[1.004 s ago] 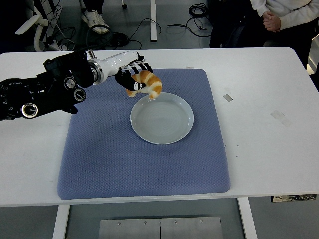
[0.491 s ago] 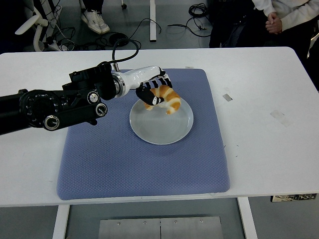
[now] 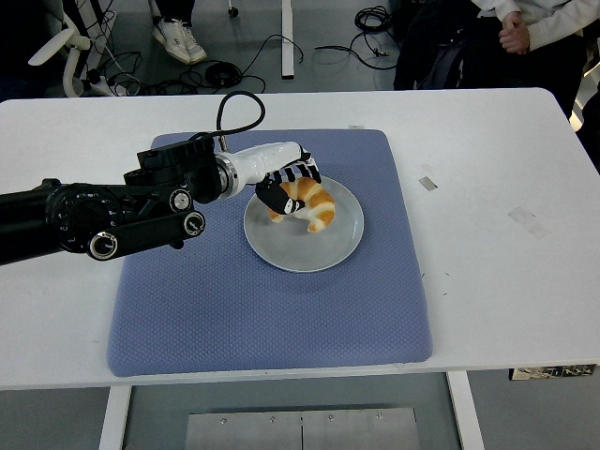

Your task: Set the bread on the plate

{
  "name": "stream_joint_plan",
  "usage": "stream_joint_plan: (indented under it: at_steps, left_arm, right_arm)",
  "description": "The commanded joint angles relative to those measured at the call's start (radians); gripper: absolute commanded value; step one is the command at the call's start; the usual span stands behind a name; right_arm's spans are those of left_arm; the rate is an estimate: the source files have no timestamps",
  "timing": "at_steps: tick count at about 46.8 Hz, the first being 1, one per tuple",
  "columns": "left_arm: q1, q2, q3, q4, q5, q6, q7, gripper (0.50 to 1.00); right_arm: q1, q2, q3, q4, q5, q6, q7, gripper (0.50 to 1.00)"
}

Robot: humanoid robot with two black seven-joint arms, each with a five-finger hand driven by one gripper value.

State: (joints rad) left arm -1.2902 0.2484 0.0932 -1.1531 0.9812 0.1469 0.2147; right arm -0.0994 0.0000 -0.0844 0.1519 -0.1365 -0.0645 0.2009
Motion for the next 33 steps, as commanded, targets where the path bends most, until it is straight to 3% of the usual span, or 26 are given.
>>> stream_joint_plan:
  at_steps: [1, 5, 15, 23, 33]
  left_arm:
    - [0.003, 0.000, 0.000, -0.002, 0.011, 0.000, 0.000, 0.646]
    - [0.006, 0.002, 0.002, -0.019, 0.019, 0.000, 0.000, 0.731]
    - [0.006, 0.009, 0.003, -0.037, 0.020, 0.000, -0.002, 0.845]
    - [0.006, 0.018, 0.016, -0.042, 0.028, 0.000, -0.005, 0.884]
    - [0.002, 0.034, 0.002, -0.048, 0.011, 0.014, -0.006, 0.890]
  right_arm:
    - [0.000, 0.000, 0.000, 0.000, 0.000, 0.000, 0.000, 1.000]
    - [0.000, 0.000, 0.000, 0.000, 0.000, 0.000, 0.000, 1.000]
    - [0.000, 0.000, 0.000, 0.000, 0.000, 0.000, 0.000, 1.000]
    - [0.001, 0.000, 0.000, 0.000, 0.000, 0.000, 0.000, 1.000]
    - [0.000, 0.000, 0.000, 0.000, 0.000, 0.000, 0.000, 1.000]
